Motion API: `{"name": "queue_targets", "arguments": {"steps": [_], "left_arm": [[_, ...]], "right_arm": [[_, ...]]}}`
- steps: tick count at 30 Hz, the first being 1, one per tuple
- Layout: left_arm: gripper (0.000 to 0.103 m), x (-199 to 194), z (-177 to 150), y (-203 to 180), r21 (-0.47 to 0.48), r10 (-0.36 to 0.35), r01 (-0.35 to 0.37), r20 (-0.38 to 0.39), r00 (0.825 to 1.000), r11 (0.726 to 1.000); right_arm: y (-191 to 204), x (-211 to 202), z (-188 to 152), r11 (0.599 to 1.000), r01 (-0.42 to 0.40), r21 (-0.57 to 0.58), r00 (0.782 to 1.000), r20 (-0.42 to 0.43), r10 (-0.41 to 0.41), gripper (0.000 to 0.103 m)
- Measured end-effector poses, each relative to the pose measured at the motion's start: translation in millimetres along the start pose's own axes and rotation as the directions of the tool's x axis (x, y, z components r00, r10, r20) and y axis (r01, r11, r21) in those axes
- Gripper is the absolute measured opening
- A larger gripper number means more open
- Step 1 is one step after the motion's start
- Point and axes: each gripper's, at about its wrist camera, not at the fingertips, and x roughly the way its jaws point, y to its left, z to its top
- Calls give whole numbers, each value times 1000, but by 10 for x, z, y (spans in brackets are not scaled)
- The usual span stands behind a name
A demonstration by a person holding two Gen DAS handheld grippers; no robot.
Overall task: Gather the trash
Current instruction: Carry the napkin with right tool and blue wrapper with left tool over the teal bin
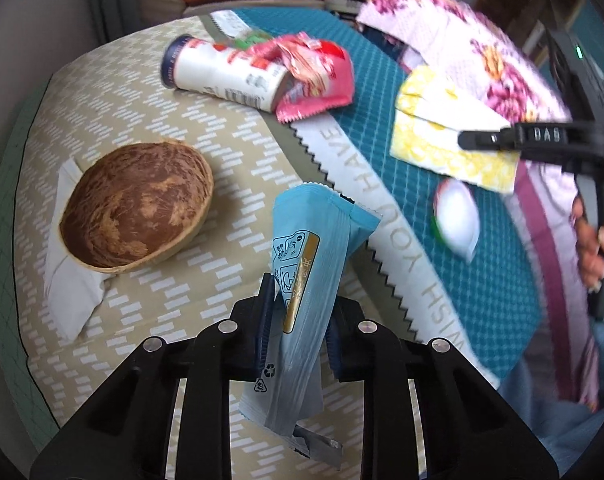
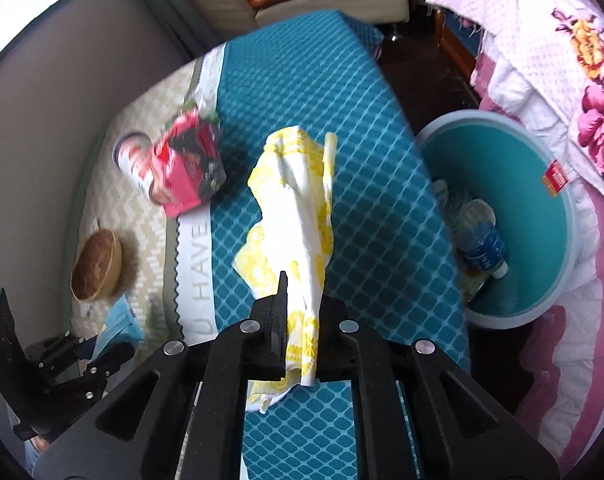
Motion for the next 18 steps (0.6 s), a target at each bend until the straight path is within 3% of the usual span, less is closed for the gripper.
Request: {"name": "queue_targets", "arguments": {"steps": [12,18], "left_arm": [[24,-178,394,-334,-32,-31,33,47,998,999],[24,-139,786,-869,52,-68,65,75,995,997]], "right_arm": [[-384,-463,59,994,-72,81,992,111,63,7],[-761,-704,35,987,-63,146,984,172,38,7]]}}
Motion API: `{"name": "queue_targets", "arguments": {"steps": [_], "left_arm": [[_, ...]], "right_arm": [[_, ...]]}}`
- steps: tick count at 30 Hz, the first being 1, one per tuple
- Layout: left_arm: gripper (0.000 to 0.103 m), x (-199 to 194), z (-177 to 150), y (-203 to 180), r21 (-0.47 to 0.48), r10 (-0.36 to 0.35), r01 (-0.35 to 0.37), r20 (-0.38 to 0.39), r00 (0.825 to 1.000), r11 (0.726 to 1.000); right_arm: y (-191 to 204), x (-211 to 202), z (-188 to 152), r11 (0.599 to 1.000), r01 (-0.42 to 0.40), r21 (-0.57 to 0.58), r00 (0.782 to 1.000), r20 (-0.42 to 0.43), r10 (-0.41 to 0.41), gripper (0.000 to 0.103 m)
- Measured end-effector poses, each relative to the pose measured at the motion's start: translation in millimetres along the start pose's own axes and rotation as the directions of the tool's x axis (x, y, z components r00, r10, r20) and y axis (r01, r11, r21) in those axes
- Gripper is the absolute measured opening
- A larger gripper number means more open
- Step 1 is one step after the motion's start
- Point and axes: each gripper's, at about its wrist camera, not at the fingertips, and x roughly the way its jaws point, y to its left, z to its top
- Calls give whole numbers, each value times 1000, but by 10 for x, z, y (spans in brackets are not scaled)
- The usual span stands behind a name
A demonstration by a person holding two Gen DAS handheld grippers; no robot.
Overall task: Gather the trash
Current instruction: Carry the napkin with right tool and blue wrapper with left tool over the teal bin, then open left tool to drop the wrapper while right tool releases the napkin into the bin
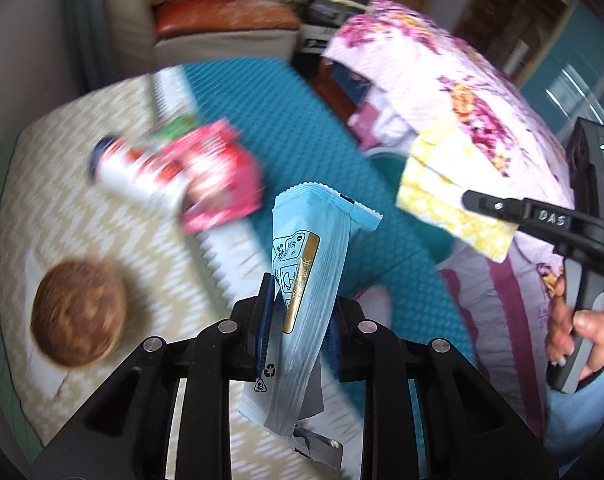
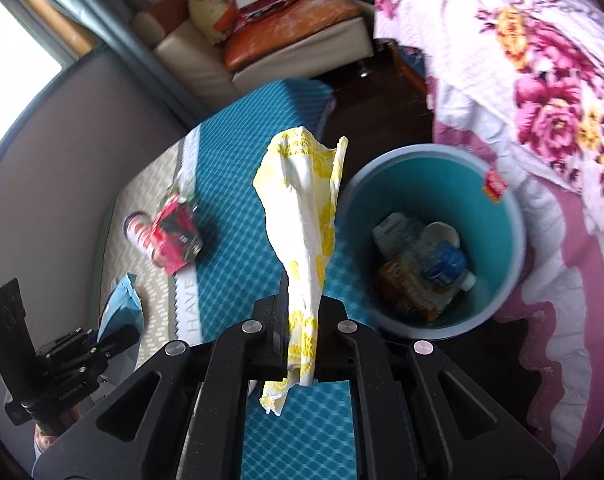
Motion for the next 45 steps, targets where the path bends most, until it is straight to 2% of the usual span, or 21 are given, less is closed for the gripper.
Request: {"name": "queue_targets", "arguments": {"steps": [5,10,15,26,39,41,43,45], "left_arm": [[24,183,278,-581,132,-24,24,-4,1000,991],[24,441,471,-1000,183,-36,39,-24,999,982],[24,655,579,-1221,194,-43,51,-42,998,980],[24,988,748,-1495,196,-60,75,-79,995,978],[25,1182,864,-1591,190,-77,94,-97,992,977],[34,1196,883,-1590,188,-77,94,-93,993,978],[38,1203,896,-1576,184,-75,90,-89,993,979],[50,1219,903,-1548,178,-77,92,-93,993,980]], "right_arm": [[-316,-189,57,998,24,53,998,59,-27,7],[-611,-307,100,994,39,102,995,88,-48,7],[-833,-384,130,991,56,124,993,100,-68,7],[-1142,-409,172,982,71,176,991,99,-89,7],[-1192,-381,231,979,97,181,990,86,-114,7],[-1181,-368,246,979,100,179,990,85,-116,7],[-1168,-357,258,979,103,177,990,82,-119,7],[-1156,-346,270,979,108,175,989,79,-123,7]]}}
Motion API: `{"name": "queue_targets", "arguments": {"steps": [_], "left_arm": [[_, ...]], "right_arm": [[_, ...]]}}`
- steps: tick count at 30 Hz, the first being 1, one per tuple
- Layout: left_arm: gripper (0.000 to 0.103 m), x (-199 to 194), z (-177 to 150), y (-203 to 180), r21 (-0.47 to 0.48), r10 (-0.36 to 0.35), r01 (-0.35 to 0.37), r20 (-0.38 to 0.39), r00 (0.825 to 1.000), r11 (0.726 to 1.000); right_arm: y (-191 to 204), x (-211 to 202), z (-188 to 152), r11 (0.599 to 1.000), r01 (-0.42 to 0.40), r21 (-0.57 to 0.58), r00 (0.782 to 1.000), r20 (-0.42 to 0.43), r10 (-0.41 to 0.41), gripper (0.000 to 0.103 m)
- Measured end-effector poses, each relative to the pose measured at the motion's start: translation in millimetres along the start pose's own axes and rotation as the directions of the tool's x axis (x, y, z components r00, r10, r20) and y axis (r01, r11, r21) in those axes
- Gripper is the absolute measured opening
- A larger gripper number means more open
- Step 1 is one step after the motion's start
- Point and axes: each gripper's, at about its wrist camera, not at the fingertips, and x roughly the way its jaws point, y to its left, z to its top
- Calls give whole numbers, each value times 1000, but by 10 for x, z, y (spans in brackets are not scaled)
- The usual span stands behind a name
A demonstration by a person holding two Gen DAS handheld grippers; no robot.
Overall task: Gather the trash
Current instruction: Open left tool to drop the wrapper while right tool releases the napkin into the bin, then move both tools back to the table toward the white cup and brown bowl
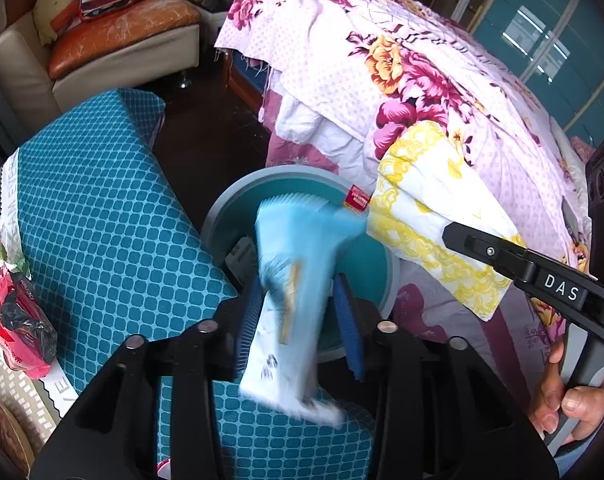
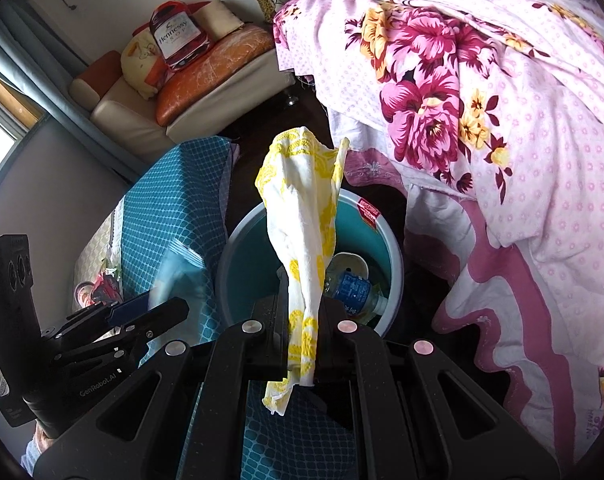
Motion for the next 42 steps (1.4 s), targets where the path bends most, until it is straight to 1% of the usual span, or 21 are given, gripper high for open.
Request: {"name": "queue_targets", "arguments": {"steps": [1,2,4,9,10,11,13,24,31,33,34,35,36,37,38,42], "left_arm": [[66,3,-1,17,-5,4,-4,4,1000,1000],[73,-12,-8,31,-8,12,-12,18,1000,1000],[78,-31,-19,42,-8,15,-14,31,999,1000],[81,-91,-73,80,-9,15,-14,37,999,1000],[83,-103,-92,91,-10,15,-15,37,999,1000],[88,-115,-116,104,-10,17,-17,35,999,1000],[92,-141,-163,139,-13,28,-27,36,999,1000],[92,-260,-407,430,-82,33,-30,31,999,996],[92,-320,-474,527,-93,34,-30,40,999,995],[92,-330,-490,552,-95,32,-28,41,999,995],[92,-336,-501,569,-97,32,-28,41,999,995],[92,-339,-511,584,-98,31,-27,40,999,995],[92,-339,-520,600,-101,30,-26,39,999,995],[92,-339,-525,610,-103,29,-25,38,999,994],[92,-339,-536,627,-106,30,-26,36,999,994],[92,-345,-576,706,-127,30,-26,30,999,992]], "right_arm": [[1,2,1,1000,1,0,1000,-1,-1,7],[8,6,3,1000,3,-1,1000,-2,-3,7],[26,26,7,1000,8,-5,1000,-5,-8,7],[75,68,19,1000,15,-12,1000,-15,-15,7],[86,78,19,1000,16,-14,1000,-16,-17,7],[96,87,21,1000,17,-16,1000,-18,-18,7],[117,103,28,1000,21,-20,1000,-20,-21,7],[234,254,28,998,41,-39,998,-51,-43,7],[286,322,21,997,63,-42,996,-63,-65,12],[297,338,15,997,66,-41,995,-66,-68,16],[302,348,11,997,67,-38,995,-66,-70,22],[306,356,12,997,68,-37,995,-66,-70,34],[316,362,10,997,71,-37,995,-63,-73,40],[326,367,10,997,74,-37,995,-60,-76,49],[332,373,8,997,73,-36,995,-60,-75,56],[366,388,0,997,70,-26,995,-68,-71,66]]}}
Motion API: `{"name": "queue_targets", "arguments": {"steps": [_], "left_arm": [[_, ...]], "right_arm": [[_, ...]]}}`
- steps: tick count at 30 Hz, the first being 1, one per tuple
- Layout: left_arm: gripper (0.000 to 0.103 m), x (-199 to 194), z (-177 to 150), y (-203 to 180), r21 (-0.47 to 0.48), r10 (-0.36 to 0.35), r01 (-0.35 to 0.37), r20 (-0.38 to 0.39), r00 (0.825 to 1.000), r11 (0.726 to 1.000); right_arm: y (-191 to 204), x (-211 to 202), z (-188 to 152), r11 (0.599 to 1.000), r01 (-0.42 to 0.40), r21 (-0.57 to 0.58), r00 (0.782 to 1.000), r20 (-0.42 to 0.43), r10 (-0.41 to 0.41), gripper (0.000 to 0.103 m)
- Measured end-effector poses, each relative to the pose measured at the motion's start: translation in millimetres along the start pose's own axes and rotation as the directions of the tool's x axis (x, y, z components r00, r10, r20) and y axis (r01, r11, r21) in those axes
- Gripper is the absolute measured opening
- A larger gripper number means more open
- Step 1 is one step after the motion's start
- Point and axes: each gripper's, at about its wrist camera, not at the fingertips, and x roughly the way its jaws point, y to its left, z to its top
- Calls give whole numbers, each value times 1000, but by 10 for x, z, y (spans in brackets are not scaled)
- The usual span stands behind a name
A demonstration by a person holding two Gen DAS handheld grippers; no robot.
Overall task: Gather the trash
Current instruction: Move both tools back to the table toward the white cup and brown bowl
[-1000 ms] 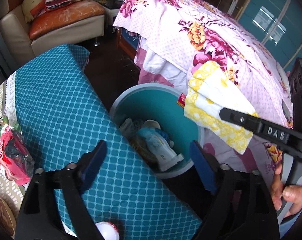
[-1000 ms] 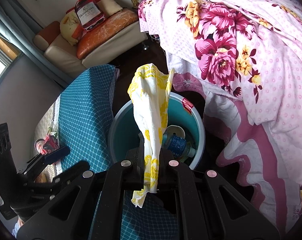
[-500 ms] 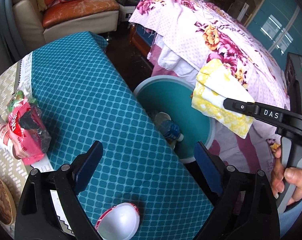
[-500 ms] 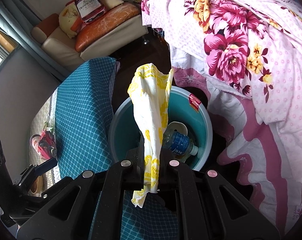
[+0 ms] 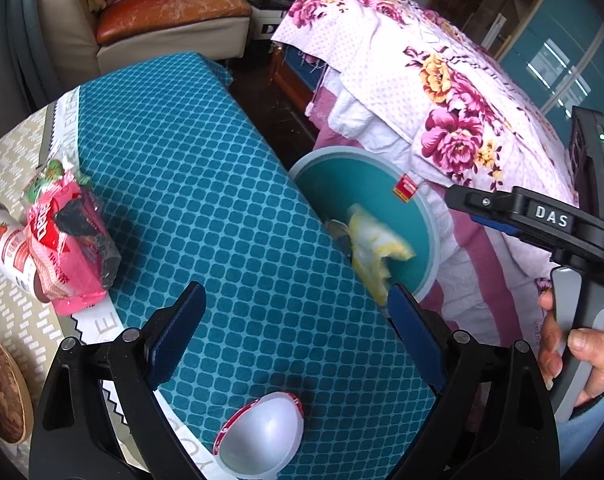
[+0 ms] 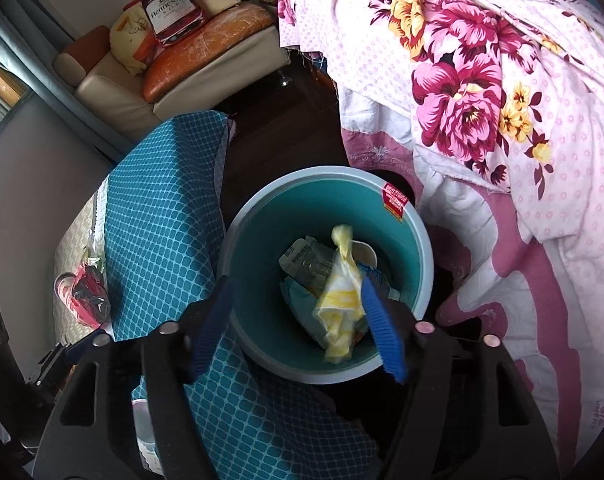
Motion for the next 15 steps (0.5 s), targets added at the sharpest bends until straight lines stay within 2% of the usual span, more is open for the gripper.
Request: {"name": "queue_targets", "arguments": {"steps": [2,8,15], "left_arm": [[92,-21,-26,53,-11,-1,1,0,1000,1000],[93,-108,-104,128,-27,-1,1,1,1000,1000],[93,-296,-237,250,-45,6,-5,22,1000,999]], "right_arm": [[12,-4,-8,1000,-3,3,1000,-11,3,74],[102,-33,-99,1000,4,-11,999,-33,-4,76],[394,-86,-278,993,0,-114,999,-44,-5,77]]}}
